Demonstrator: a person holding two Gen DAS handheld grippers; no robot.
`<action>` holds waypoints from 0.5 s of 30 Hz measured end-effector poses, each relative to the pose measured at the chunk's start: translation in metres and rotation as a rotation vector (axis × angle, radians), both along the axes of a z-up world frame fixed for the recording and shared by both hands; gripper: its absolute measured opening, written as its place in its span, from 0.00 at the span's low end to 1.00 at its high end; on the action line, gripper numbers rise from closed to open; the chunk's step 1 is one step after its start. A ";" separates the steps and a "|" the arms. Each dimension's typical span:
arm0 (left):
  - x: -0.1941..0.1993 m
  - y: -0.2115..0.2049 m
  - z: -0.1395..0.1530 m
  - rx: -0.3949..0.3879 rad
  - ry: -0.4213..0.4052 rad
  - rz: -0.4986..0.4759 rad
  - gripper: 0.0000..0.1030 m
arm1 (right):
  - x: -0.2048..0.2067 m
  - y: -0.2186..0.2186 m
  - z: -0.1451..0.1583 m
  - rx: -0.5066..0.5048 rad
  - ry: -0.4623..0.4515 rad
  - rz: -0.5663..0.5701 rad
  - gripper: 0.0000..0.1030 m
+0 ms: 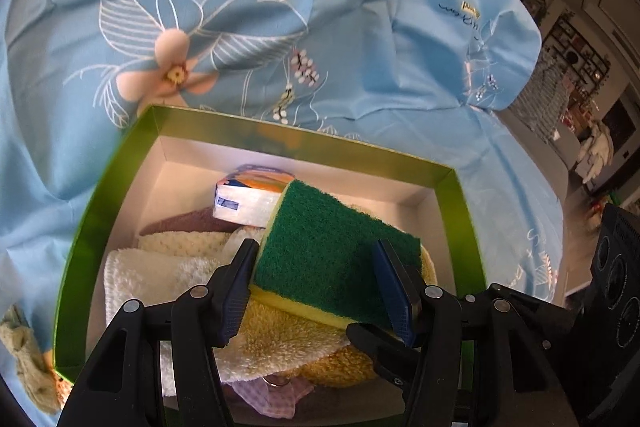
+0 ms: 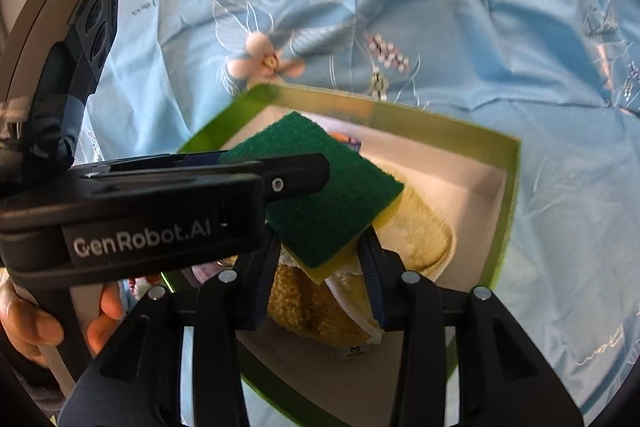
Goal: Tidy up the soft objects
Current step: 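Carry the sponge into the green box and open the right gripper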
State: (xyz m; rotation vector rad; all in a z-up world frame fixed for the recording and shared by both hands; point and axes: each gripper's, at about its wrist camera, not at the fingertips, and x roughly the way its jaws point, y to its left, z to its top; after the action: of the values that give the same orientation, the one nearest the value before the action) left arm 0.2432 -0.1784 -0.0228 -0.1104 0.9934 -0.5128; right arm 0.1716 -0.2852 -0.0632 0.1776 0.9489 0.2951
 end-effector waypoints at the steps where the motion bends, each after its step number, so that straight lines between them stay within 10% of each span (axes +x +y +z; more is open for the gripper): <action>1: -0.001 -0.001 -0.001 0.007 0.001 -0.004 0.57 | 0.000 0.002 -0.003 -0.006 0.009 0.002 0.41; 15: -0.014 0.015 0.015 0.030 0.002 0.050 0.83 | -0.012 0.002 0.003 -0.033 0.025 -0.035 0.67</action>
State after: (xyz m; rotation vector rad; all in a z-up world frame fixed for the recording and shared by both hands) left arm 0.2291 -0.1635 -0.0080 -0.1085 0.9977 -0.4522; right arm 0.1591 -0.2837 -0.0601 0.1680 0.9736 0.2450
